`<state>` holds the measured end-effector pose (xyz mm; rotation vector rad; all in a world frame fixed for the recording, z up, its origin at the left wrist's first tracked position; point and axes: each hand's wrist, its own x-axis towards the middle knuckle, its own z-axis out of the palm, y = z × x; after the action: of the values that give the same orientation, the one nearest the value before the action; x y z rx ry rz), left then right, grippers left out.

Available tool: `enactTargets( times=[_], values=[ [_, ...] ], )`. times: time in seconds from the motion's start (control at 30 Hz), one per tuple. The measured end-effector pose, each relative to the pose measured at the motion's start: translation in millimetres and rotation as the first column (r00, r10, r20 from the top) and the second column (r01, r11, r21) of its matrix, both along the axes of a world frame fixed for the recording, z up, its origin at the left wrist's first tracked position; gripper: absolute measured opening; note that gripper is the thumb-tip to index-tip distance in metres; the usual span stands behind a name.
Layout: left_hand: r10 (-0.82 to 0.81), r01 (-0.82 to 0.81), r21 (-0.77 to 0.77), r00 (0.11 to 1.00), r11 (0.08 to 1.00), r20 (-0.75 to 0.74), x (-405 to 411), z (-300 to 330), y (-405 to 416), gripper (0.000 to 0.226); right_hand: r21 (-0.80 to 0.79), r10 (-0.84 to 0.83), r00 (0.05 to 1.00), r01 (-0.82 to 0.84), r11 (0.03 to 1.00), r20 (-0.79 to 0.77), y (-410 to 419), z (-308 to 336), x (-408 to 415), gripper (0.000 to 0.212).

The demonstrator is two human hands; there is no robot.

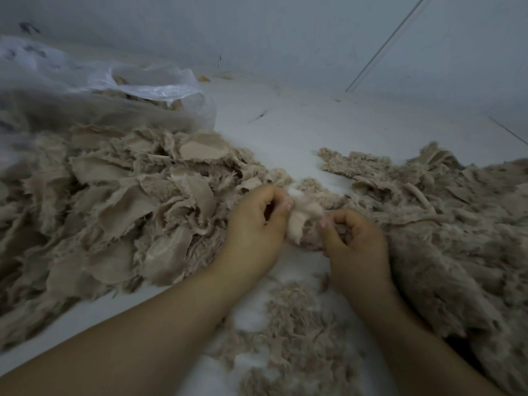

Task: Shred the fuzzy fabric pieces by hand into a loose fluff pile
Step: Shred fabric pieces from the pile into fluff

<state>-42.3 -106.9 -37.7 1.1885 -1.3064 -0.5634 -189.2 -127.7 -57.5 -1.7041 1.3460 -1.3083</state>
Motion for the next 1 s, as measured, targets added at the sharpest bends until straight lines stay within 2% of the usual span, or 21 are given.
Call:
enactTargets(
  times=[0.07, 0.1, 0.13, 0.2, 0.3, 0.37, 0.47, 0.57, 0.67, 0.73, 0.8, 0.93, 1.0],
  values=[
    [-0.018, 0.021, 0.027, 0.995, 0.999, -0.102, 2.4, 1.9, 0.5, 0.023, 0.018, -0.056, 0.997, 0.055, 0.998, 0.055, -2.1, -1.0, -2.1, 0.014],
    [-0.029, 0.032, 0.03, 0.994, 0.999, -0.107, 3.0, 2.1, 0.7, 0.022, 0.041, -0.059, 0.994, 0.056, 0.998, 0.092, -2.2, -0.2, -1.5, 0.012],
    [-0.034, 0.036, 0.025, 0.996, 0.999, -0.081, 3.2, 1.5, 0.8, 0.02, 0.063, -0.051, 0.991, 0.043, 0.997, 0.125, -1.9, 0.7, -0.3, 0.021],
    [-0.025, 0.026, -0.005, 0.999, 1.0, 0.02, 2.3, -0.5, 1.0, 0.012, 0.065, -0.014, 0.983, 0.002, 0.998, 0.183, -0.9, 1.5, 0.2, 0.036],
    [0.019, 0.001, -0.086, 0.974, 0.996, 0.226, 0.8, -1.3, 1.7, 0.009, -0.007, 0.056, 0.985, -0.055, 0.998, 0.161, 2.9, 5.5, 0.0, 0.016],
    [0.02, 0.024, -0.136, 0.949, 0.99, 0.314, 0.9, -3.3, 1.4, 0.012, -0.007, 0.145, 0.981, -0.145, 0.989, 0.129, 5.6, 5.2, 1.5, 0.03],
    [-0.059, 0.118, -0.147, 0.933, 0.982, 0.354, -1.7, -5.5, 3.6, 0.017, -0.011, 0.201, 0.972, -0.202, 0.979, 0.121, 7.0, 5.6, 4.0, 0.043],
    [-0.147, 0.179, -0.098, 0.952, 0.979, 0.27, -3.9, -4.7, 4.6, 0.016, -0.005, 0.145, 0.981, -0.146, 0.989, 0.126, 3.9, 4.5, 2.8, 0.035],
    [-0.173, 0.174, -0.055, 0.985, 0.983, 0.014, -1.0, -3.5, 2.9, 0.016, 0.014, 0.134, 0.986, -0.136, 0.991, 0.104, 3.0, 3.1, 1.7, 0.032],
    [-0.144, 0.147, 0.017, 0.985, 0.989, -0.09, 0.6, -4.0, 1.0, 0.014, 0.016, 0.153, 0.982, -0.156, 0.988, 0.111, 4.0, 3.7, 1.6, 0.032],
    [-0.131, 0.139, 0.079, 0.986, 0.987, -0.107, 0.6, -5.4, -1.0, 0.01, 0.028, 0.183, 0.972, -0.189, 0.982, 0.145, 5.0, 5.5, 1.3, 0.032],
    [-0.18, 0.186, 0.099, 0.982, 0.978, -0.061, -3.5, -6.6, 0.2, 0.021, 0.034, 0.186, 0.971, -0.193, 0.981, 0.148, 5.3, 5.8, 0.2, 0.03],
    [-0.12, 0.128, 0.096, 0.99, 0.987, -0.078, -1.8, -6.5, -0.4, 0.021, 0.027, 0.163, 0.976, -0.169, 0.985, 0.146, 4.9, 5.9, 0.2, 0.032]
  ],
)
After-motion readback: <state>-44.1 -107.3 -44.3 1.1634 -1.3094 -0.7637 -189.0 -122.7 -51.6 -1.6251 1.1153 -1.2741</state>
